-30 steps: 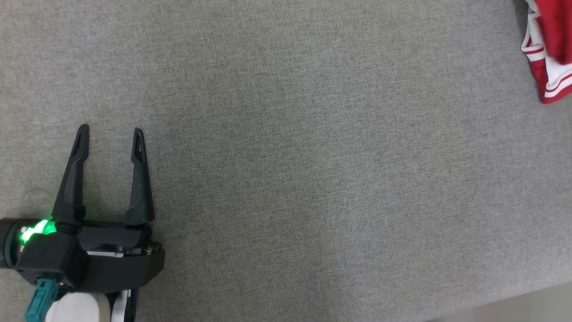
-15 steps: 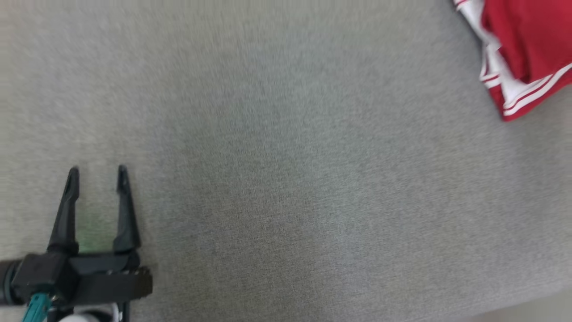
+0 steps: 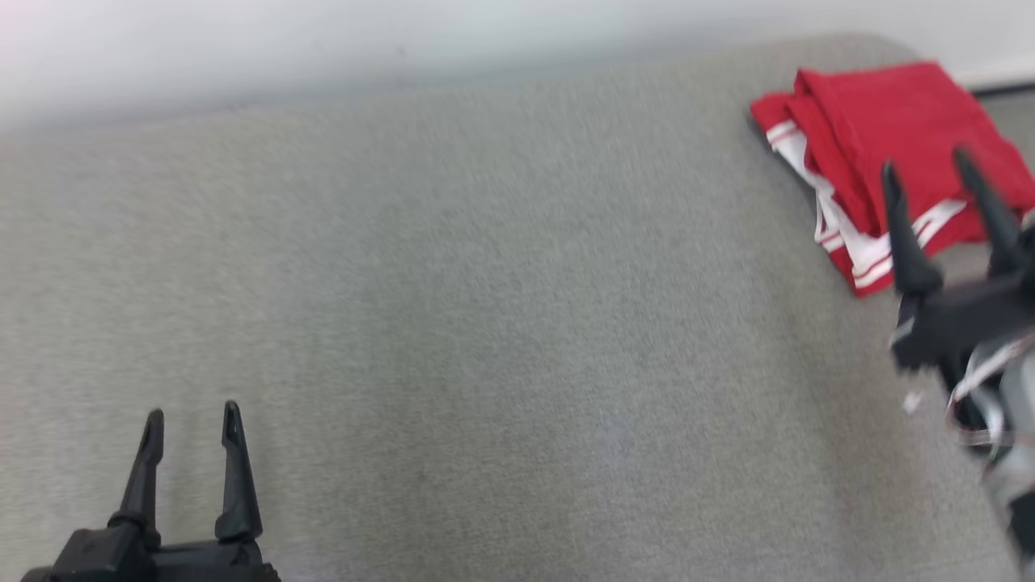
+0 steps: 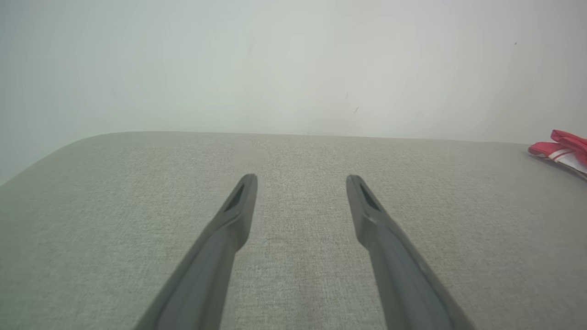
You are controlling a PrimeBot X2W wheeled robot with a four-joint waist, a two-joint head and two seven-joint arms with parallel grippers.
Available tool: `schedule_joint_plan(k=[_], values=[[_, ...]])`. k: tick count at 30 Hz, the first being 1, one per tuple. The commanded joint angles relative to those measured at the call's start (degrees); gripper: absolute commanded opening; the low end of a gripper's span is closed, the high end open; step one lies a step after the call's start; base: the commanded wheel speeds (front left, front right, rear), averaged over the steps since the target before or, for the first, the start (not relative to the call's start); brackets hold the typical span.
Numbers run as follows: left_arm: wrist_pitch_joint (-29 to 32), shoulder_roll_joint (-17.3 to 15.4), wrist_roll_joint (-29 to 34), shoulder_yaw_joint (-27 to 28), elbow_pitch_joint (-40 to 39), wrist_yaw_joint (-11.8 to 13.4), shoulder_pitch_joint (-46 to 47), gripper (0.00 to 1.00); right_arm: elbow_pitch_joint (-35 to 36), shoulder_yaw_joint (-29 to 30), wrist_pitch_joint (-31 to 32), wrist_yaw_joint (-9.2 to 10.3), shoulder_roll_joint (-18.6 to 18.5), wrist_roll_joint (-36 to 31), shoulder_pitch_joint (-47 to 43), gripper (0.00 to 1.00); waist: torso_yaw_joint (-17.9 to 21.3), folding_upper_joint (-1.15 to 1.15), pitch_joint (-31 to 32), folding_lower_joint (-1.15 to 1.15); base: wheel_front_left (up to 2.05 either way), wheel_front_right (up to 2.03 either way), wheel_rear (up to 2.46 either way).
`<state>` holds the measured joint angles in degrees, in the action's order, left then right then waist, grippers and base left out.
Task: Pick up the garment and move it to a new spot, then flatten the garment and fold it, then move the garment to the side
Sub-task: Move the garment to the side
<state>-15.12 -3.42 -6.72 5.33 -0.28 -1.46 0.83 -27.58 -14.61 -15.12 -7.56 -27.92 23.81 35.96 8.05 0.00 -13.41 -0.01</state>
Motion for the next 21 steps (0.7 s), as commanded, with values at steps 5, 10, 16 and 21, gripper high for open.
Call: schedule_joint_plan(k=[5, 10, 16, 21], values=[[0.0, 0.3, -0.6, 0.2, 1.8, -0.3, -1.9, 1.00, 5.6, 3.6, 0.0, 0.18, 3.5, -2.3, -10.7, 1.00, -4.2, 0.00, 6.3, 0.01, 0.00, 0.00, 0.00], [0.0, 0.4, -0.7, 0.4, 2.9, -0.2, -3.3, 1.00, 11.5, 6.0, 0.0, 0.18, 8.4, -3.9, -22.0, 1.00, -5.4, 0.00, 8.7, 0.01, 0.00, 0.00, 0.00], [0.0, 0.5, -1.1, 0.3, 4.3, -0.2, -4.5, 1.00, 14.6, 7.1, 0.0, 0.17, 13.2, -4.7, -29.9, 1.00, -5.9, 0.00, 11.5, 0.01, 0.00, 0.00, 0.00], [0.0, 0.5, -1.3, 0.0, 5.4, -0.4, -5.2, 1.00, 15.6, 8.3, 0.0, 0.18, 15.6, -6.1, -34.1, 1.00, -6.3, 0.00, 13.4, 0.01, 0.00, 0.00, 0.00]])
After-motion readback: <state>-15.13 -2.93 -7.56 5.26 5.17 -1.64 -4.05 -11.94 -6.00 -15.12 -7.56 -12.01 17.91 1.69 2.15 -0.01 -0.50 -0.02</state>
